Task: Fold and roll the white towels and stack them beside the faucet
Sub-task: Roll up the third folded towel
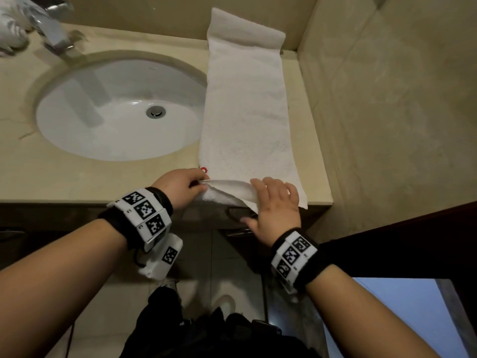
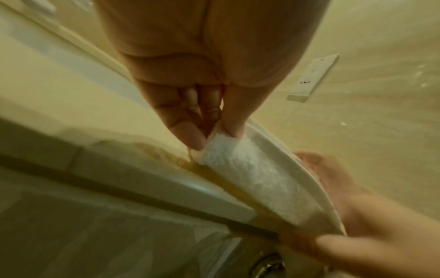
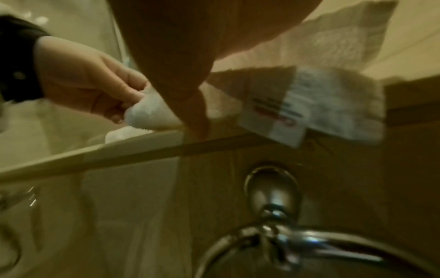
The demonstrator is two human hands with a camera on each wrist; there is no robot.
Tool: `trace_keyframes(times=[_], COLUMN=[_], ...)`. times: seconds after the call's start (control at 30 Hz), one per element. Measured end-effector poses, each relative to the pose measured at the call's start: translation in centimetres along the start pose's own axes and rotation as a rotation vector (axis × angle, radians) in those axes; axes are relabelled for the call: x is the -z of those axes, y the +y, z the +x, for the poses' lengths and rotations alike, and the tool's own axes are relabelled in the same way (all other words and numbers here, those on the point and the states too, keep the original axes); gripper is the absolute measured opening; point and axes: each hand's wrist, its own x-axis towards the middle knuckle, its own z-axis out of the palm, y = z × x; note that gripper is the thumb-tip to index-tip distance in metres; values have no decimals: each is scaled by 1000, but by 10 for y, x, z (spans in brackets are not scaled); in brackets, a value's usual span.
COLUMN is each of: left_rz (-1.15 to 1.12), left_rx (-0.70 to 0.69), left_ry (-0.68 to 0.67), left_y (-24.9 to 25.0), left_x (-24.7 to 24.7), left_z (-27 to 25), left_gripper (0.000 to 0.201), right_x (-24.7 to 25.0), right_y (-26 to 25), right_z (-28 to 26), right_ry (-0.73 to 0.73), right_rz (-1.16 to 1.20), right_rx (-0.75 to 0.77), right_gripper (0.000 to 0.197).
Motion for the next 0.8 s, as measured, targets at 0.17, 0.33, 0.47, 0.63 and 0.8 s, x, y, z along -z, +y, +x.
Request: trace_keyframes(times=[0.17, 0.33, 0.47, 0.63, 0.8], left_rz=[53, 95, 61, -2, 37], left_rx=[-124, -153, -93, 160, 104], left_ry=[24, 59, 62, 13, 107], left_y=[2, -7, -12, -9, 0], left_x=[7, 9, 4, 5, 2], left_z=[-6, -8, -2, 12, 18], left_gripper=[27, 22, 18, 24, 15], right_x=[6, 24, 18, 9, 13], right_y=[6, 58, 72, 68, 54], right_z=[9, -9, -3, 17, 18], right_ry=[23, -62, -56, -80, 176], right_rz=[15, 183, 430, 553, 143], right_rx=[-108, -68, -161, -502, -296], right_gripper=[61, 31, 25, 25, 29])
